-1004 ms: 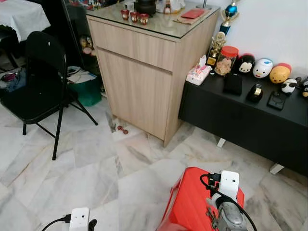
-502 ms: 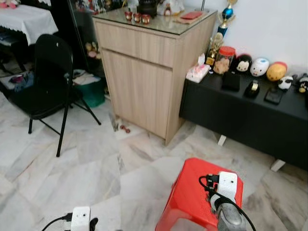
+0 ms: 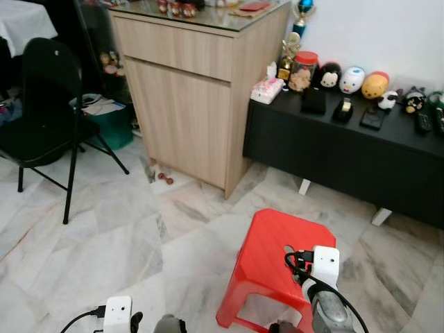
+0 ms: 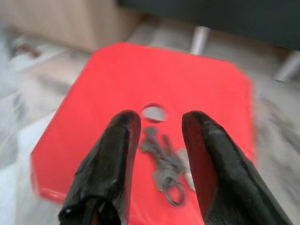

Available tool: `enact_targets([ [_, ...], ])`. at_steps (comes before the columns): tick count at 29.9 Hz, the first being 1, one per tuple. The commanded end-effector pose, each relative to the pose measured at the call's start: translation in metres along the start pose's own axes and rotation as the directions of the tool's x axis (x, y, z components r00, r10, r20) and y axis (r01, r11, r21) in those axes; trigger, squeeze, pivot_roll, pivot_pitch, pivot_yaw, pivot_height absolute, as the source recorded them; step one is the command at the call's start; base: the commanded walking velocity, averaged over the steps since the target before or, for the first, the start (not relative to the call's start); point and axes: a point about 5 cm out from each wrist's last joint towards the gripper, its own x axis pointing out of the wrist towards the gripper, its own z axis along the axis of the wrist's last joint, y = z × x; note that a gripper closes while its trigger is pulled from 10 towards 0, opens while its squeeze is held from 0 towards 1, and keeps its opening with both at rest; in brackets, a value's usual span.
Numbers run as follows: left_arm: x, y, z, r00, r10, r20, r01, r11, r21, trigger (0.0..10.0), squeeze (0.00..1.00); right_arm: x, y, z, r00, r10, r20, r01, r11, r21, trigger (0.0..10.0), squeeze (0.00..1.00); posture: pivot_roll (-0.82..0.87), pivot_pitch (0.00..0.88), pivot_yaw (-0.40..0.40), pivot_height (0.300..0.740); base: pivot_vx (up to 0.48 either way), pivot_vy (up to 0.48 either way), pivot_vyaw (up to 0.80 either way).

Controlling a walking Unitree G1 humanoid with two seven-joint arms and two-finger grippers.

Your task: Hang keys on a hook

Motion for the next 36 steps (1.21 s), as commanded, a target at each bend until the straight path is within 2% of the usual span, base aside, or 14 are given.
enact_targets([
  [1,-0.003,0.004,-0.007,0.999,0.029,-0.023,-0.030,0.999,-0.014,10.0,0.00,0.001,0.003,0.002,1.000,0.011,0.009,-0.011,1.000,-0.002,10.0,0.00,0.17,0.046,-0.037,0.637,0.000,0.000,0.00],
  [5,0.008,0.019,0.037,0.981,0.110,0.161,-0.109,0.994,-0.014,10.0,0.00,0.002,0.003,0.004,1.000,0.024,0.009,-0.024,1.000,-0.001,10.0,0.00,0.18,0.051,-0.038,0.637,0.000,0.000,0.00],
  [6,0.008,0.019,0.037,0.981,0.110,0.161,-0.109,0.994,-0.014,10.0,0.00,0.002,0.003,0.004,1.000,0.024,0.009,-0.024,1.000,-0.001,10.0,0.00,0.18,0.051,-0.038,0.637,0.000,0.000,0.00],
  [7,0.010,0.023,0.052,0.967,0.127,0.221,-0.124,0.992,-0.027,10.0,0.00,0.002,0.003,0.004,1.000,0.030,0.007,-0.030,1.000,-0.001,10.0,0.00,0.18,0.051,-0.040,0.637,0.000,0.000,0.00],
  [10,0.014,0.024,0.082,0.934,0.106,0.341,-0.100,0.994,-0.036,10.0,0.00,0.002,0.004,0.003,0.999,0.044,-0.001,-0.044,0.999,-0.003,10.0,0.00,0.18,0.051,-0.040,0.637,0.000,0.000,0.00],
  [12,0.015,0.019,0.096,0.916,0.051,0.397,-0.041,0.999,-0.033,10.0,0.00,0.002,0.005,0.002,0.999,0.041,-0.010,-0.041,0.999,-0.007,10.0,0.00,0.18,0.049,-0.039,0.637,0.000,0.000,0.00],
  [16,0.015,0.013,0.105,0.900,0.008,0.435,0.009,0.999,-0.035,10.0,0.00,0.002,0.004,-0.001,0.999,0.031,-0.029,-0.032,0.999,-0.015,10.0,0.00,0.18,0.047,-0.039,0.637,0.000,0.000,0.00],
  [18,0.013,0.006,0.111,0.880,-0.034,0.473,0.053,0.998,-0.025,10.0,0.00,0.001,0.001,-0.008,0.996,0.017,-0.087,-0.022,0.998,-0.052,10.0,0.00,0.18,0.047,-0.039,0.637,0.000,0.000,0.00],
  [19,0.013,0.006,0.111,0.880,-0.034,0.473,0.053,0.998,-0.025,10.0,0.00,0.001,0.001,-0.008,0.996,0.017,-0.087,-0.022,0.998,-0.052,10.0,0.00,0.18,0.047,-0.039,0.637,0.000,0.000,0.00],
  [21,0.014,0.001,0.111,0.880,-0.053,0.471,0.070,0.997,-0.019,10.0,0.00,-0.003,-0.005,-0.019,0.984,-0.024,-0.179,0.002,0.993,-0.121,10.0,0.00,0.18,0.047,-0.042,0.637,0.000,0.000,0.00],
  [23,0.014,-0.001,0.111,0.881,-0.056,0.471,0.075,0.997,-0.022,10.0,0.00,-0.004,-0.008,-0.024,0.977,-0.049,-0.208,0.021,0.990,-0.137,10.0,0.00,0.18,0.048,-0.041,0.637,0.000,0.000,0.00],
  [29,0.013,-0.005,0.107,0.885,-0.072,0.460,0.096,0.995,-0.028,10.0,0.00,-0.004,-0.004,-0.024,0.977,-0.018,-0.214,-0.009,0.992,-0.126,10.0,0.00,0.17,0.038,-0.037,0.637,0.000,0.000,0.00],
  [36,0.013,-0.009,0.108,0.883,-0.091,0.461,0.111,0.994,-0.015,10.0,0.00,-0.004,-0.006,-0.025,0.974,-0.048,-0.220,0.016,0.989,-0.146,10.0,0.00,0.17,0.033,-0.037,0.637,0.000,0.000,0.00],
])
